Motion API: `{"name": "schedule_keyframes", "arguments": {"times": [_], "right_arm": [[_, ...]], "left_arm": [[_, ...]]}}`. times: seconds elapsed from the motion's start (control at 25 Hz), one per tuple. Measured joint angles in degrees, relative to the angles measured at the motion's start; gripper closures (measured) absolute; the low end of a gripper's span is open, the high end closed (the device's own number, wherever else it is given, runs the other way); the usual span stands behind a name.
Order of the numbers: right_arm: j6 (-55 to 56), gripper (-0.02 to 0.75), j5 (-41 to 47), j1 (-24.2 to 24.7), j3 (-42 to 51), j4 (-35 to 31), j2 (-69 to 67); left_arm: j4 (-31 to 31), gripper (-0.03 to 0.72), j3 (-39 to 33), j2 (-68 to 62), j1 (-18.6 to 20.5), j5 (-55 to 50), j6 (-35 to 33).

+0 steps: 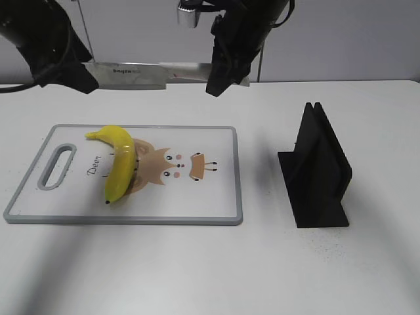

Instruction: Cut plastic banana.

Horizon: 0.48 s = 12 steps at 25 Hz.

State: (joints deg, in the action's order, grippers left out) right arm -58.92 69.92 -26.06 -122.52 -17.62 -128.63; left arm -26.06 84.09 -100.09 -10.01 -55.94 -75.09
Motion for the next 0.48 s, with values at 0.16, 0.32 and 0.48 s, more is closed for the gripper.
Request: {"name": "schedule_keyframes", "arguments": {"times": [0.16, 0.32, 0.48], "right_arm": [[1.4, 0.557, -0.9, 0.2, 3.4, 1.4, 1.5], [2.3, 0.557, -0.9, 0.5, 5.6, 2.1, 2.9], [4.3, 0.557, -0.9, 0.5, 5.8, 2.1, 6.2]], "left_arm": [[-0.6, 0.049, 0.0, 3.7, 0.0, -0.9, 0.0], [-0.6, 0.078, 0.0, 7.5, 0.0, -0.7, 1.1], [0.7, 0.089, 0.0, 11.1, 0.0, -0.5, 6.9]]}}
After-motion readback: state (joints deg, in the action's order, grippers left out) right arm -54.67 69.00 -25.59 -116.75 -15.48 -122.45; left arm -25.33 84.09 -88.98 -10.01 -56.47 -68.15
